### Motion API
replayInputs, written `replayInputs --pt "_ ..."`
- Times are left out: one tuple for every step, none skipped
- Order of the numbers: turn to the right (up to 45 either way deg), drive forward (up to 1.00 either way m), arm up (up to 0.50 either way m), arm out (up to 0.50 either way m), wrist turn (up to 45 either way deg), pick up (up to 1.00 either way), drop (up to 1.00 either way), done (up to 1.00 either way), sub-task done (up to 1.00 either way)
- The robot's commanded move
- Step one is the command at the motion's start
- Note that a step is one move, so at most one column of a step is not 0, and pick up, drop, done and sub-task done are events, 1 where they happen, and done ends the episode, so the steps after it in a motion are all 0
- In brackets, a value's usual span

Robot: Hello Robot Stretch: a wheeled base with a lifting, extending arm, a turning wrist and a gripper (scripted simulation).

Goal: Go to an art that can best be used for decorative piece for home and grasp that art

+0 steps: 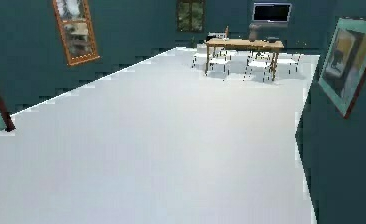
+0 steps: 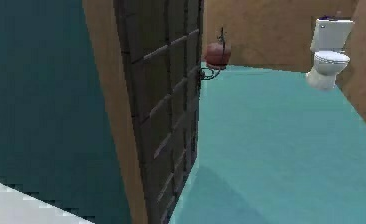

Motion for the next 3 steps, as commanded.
replayInputs --pt "0.0 1.0 0.0 0.0 0.0 0.0 0.0 0.0 0.0" --pt "0.0 1.0 0.0 0.0 0.0 0.0 0.0 0.0 0.0" --pt "0.0 1.0 0.0 0.0 0.0 0.0 0.0 0.0 0.0"
